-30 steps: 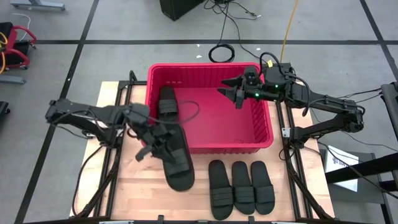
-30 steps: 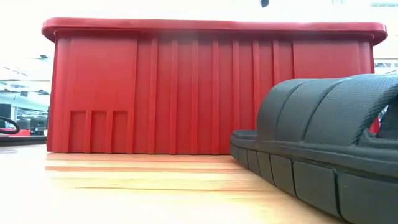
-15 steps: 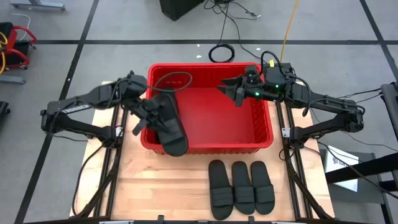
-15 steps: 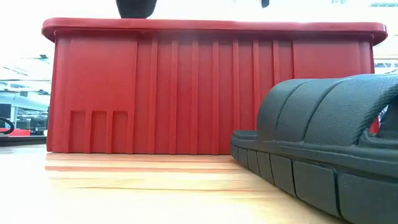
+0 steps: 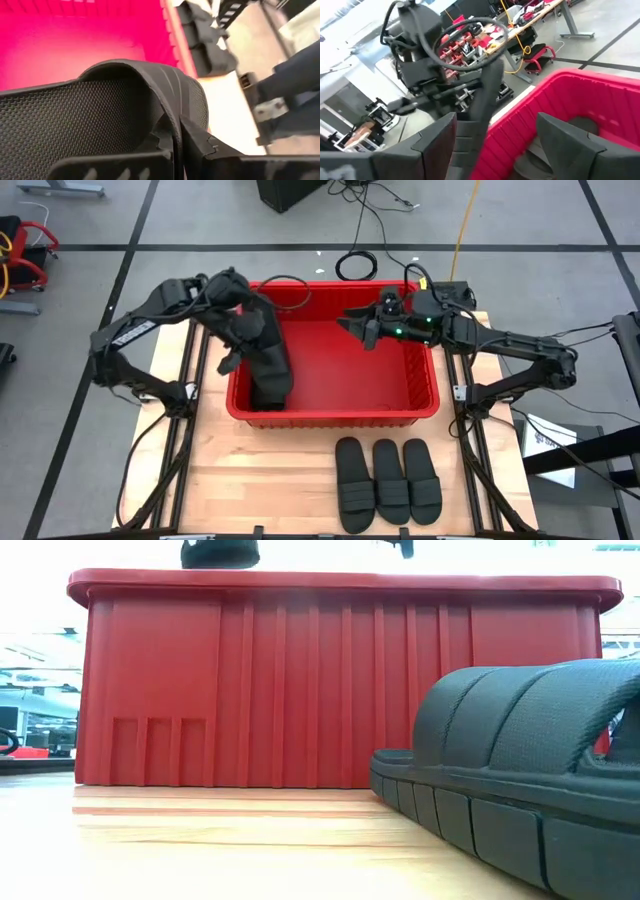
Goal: Pick and place slides into bin
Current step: Put the black slide into the red bin
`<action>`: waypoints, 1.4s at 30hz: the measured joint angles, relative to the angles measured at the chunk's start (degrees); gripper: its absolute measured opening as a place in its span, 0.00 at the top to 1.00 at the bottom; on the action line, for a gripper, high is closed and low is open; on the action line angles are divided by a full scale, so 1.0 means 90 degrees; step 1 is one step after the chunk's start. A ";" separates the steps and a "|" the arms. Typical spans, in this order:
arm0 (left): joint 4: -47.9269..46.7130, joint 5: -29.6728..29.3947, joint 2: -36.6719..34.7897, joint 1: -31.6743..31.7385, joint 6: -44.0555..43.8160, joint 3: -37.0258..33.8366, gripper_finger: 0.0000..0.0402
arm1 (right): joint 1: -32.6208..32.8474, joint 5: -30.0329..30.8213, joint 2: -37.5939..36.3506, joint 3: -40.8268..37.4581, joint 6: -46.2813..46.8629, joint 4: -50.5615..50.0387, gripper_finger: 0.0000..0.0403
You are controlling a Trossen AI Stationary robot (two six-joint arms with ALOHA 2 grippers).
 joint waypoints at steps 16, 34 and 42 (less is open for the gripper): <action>-0.0317 -0.0013 0.1557 0.0461 0.1634 -0.0016 0.97 | 0.0172 0.0006 0.0041 0.0002 -0.0168 0.0736 0.34; 0.0321 0.0448 0.2847 0.0224 0.1943 -0.0021 0.97 | 0.0172 -0.0330 -0.0080 0.0010 -0.0330 0.1962 0.34; 0.0348 0.0556 0.3377 -0.0153 0.2015 -0.0029 0.97 | 0.0172 -0.0330 -0.0105 0.0007 -0.0379 0.1925 0.34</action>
